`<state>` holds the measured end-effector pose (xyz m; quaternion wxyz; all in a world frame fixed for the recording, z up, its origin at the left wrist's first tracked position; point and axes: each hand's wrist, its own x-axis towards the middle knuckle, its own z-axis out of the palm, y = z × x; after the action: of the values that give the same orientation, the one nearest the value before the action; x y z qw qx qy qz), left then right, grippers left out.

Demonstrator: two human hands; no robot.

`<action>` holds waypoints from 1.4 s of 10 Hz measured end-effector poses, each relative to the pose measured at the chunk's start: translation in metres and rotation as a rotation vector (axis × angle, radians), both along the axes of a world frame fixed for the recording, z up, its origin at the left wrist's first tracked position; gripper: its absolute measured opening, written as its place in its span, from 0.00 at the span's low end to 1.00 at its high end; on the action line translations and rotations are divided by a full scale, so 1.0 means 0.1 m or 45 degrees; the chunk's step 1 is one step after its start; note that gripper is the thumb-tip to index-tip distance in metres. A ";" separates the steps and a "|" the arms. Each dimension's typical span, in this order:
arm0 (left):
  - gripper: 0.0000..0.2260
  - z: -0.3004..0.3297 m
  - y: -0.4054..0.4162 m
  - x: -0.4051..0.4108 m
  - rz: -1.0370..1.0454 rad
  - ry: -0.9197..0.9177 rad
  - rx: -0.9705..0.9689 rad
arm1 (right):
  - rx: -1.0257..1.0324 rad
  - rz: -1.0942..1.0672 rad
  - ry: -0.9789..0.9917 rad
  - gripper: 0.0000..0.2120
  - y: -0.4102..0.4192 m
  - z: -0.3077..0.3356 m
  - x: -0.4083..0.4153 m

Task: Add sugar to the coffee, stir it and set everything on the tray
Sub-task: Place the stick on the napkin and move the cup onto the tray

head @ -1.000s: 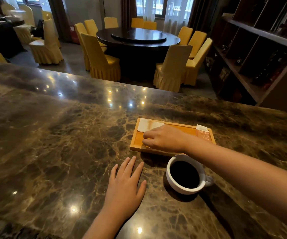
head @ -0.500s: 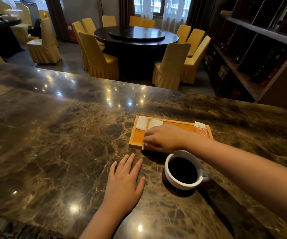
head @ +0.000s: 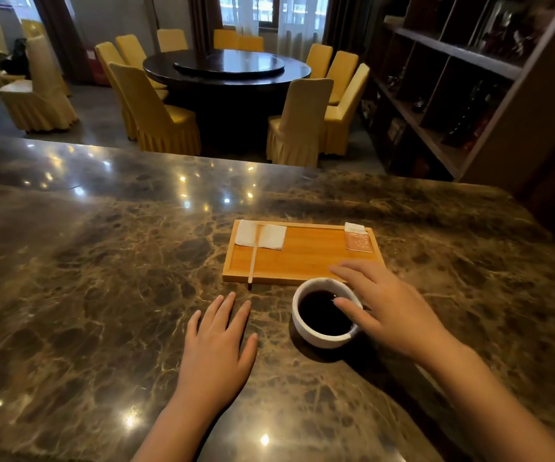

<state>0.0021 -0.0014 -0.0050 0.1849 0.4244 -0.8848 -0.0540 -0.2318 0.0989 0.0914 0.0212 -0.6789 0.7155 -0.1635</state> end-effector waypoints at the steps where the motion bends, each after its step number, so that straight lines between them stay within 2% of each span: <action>1: 0.24 0.00 -0.01 0.00 -0.006 0.006 0.003 | 0.098 -0.235 -0.382 0.20 0.24 -0.21 -0.08; 3: 0.25 0.01 -0.01 0.00 -0.013 0.002 0.021 | 0.044 -0.329 -0.986 0.04 0.28 -0.35 -0.11; 5: 0.26 0.03 0.00 0.00 -0.018 0.008 0.033 | 0.178 -0.229 -1.278 0.08 0.32 -0.40 -0.12; 7: 0.26 0.02 -0.01 0.01 -0.019 0.009 0.031 | 0.121 -0.190 -1.400 0.15 0.31 -0.50 -0.07; 11: 0.26 0.03 0.01 0.00 -0.023 0.016 0.035 | -0.038 -0.278 -1.688 0.15 0.12 -0.34 -0.11; 14: 0.25 0.04 0.01 0.00 -0.023 0.014 0.025 | -0.147 -0.352 -1.666 0.16 -0.53 -0.05 -0.37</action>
<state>0.0023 -0.0001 -0.0013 0.1850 0.4178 -0.8870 -0.0667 -0.2684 0.0457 0.0865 0.3931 -0.3419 0.6259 -0.5804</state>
